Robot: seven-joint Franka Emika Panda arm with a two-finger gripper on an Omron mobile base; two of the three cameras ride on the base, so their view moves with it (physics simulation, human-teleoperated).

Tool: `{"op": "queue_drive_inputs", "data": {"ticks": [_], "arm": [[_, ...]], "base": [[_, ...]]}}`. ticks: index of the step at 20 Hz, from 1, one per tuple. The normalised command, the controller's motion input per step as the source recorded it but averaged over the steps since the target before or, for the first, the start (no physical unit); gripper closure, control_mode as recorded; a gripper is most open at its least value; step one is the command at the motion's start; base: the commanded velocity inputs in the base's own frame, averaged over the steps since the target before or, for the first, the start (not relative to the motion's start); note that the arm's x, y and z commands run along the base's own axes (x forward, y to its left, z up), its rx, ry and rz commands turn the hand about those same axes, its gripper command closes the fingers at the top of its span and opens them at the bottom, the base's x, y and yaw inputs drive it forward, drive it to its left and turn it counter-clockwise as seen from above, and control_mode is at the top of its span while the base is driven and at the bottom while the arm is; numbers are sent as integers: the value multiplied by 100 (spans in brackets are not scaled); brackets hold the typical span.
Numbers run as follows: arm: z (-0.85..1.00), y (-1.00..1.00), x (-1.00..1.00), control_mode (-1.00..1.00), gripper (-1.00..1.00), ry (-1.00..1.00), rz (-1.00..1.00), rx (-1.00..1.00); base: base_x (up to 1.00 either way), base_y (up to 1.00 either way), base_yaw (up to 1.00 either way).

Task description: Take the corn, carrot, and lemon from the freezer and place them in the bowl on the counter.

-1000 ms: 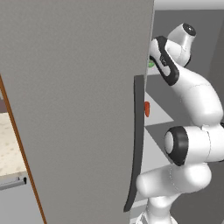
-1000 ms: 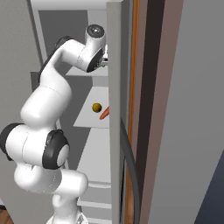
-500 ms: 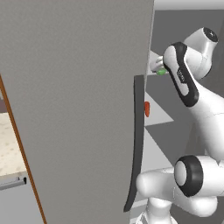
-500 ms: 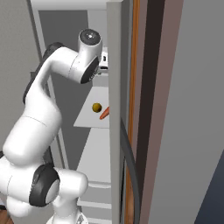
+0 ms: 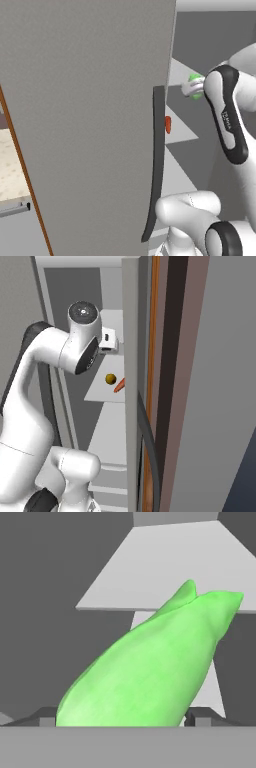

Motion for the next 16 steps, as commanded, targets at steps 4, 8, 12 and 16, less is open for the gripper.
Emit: {"op": "queue_drive_inputs", "data": {"ticks": [4,8,12,16], "arm": [[10,14,-97,-100,100,8,0,0],[10,16,-96,-100,100,4,0,0],[4,36,-70,-100,100,3,0,0],[0,39,-53,-100,100,2,0,0]], "base": [[0,0,0],[0,0,0],[0,0,0],[0,0,0]]}}
